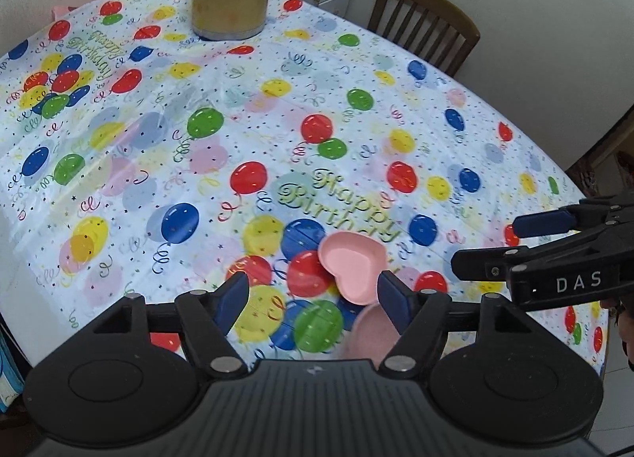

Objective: Organize plates and bowls
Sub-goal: 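Open both grippers and move them to the pink heart-shaped dish, then grasp the pink heart-shaped dish rim with both grippers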

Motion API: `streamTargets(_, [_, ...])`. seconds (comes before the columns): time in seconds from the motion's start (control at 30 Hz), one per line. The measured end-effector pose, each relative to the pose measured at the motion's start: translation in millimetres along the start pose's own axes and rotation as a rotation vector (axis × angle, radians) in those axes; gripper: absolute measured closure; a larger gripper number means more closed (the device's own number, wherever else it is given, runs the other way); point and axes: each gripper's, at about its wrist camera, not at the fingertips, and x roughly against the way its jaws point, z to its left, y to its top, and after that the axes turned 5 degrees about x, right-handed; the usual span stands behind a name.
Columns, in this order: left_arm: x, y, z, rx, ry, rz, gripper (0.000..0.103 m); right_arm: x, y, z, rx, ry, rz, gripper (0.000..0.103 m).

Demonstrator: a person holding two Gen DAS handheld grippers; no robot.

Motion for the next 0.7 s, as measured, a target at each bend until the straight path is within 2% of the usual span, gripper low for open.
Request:
streamTargets(0.3, [-49,14,19,-0.007,0.001,0.056,0.032,-52,16,-8,-0.139,-0.010,0.058,0.021])
streamTargets(0.6, [-90,16,14,-0.061,-0.027,0.117,0.032,-95,24,-7,-0.191,-0.022,0.133,0.034])
streamTargets(0.67, [-94,16,12,-0.063,-0.037,0.123,0.032,-101,25,-6,-0.189,-0.019,0.149,0.043])
streamTargets(0.7, [-96,16,11,-0.064,-0.043,0.125,0.032,-104,25,-6,-0.191,-0.020,0.155,0.045])
